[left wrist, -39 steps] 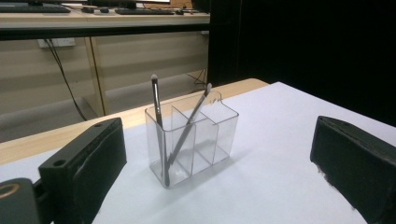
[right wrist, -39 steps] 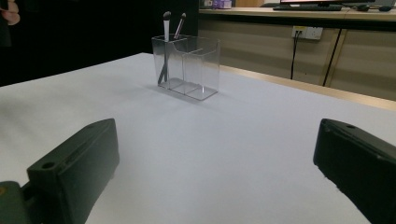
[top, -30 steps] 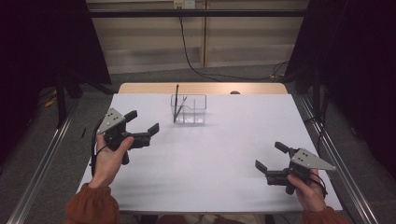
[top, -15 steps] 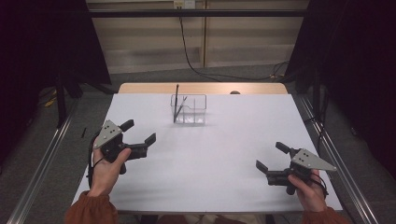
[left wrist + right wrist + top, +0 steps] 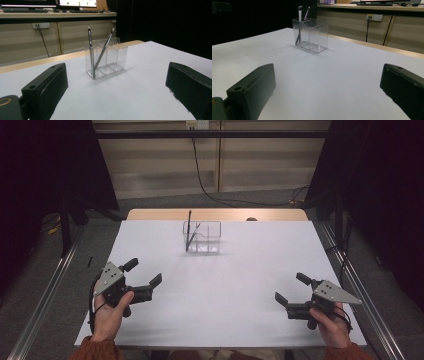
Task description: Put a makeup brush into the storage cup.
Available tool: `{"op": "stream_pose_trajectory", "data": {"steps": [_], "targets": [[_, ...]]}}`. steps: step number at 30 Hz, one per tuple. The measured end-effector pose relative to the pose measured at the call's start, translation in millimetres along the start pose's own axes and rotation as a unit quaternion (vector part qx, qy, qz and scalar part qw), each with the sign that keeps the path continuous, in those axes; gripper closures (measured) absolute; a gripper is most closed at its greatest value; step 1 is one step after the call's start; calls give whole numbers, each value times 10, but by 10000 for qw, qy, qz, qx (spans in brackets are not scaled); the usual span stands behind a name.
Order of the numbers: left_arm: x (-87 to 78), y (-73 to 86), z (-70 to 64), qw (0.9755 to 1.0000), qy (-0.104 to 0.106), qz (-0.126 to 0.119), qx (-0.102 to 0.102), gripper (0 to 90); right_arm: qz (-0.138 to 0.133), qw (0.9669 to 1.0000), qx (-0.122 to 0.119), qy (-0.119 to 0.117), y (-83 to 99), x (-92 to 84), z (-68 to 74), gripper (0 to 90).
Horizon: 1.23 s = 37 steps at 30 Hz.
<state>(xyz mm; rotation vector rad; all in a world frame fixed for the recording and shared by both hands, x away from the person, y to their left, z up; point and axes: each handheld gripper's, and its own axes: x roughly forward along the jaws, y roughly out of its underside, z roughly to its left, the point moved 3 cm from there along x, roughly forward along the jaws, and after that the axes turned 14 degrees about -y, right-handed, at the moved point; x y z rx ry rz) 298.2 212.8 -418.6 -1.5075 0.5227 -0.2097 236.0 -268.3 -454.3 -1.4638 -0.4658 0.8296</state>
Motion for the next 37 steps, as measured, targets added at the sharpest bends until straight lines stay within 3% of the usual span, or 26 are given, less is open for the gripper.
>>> {"op": "stream_pose_trajectory", "data": {"steps": [10, 17, 22, 26, 37], "targets": [[-127, 166, 14, 9998, 8, 175, 12, 38, -2, 10000, -13, 32, 7, -34, 13, 0], [-167, 235, 42, 9998, -126, 181, -5, 38, -20, 10000, -17, 69, 6, -73, 25, 0], [-214, 281, -20, 9995, 13, 287, 125, 38, -37, 10000, -32, 70, 3, -76, 24, 0], [-253, 282, -18, 9995, -61, 265, 148, 38, -37, 10000, -39, 57, 0, -73, 22, 0], [-197, 312, -8, 9992, -19, 377, 156, 38, -70, 9999, -12, 81, 1, -92, 1, 0]]}}
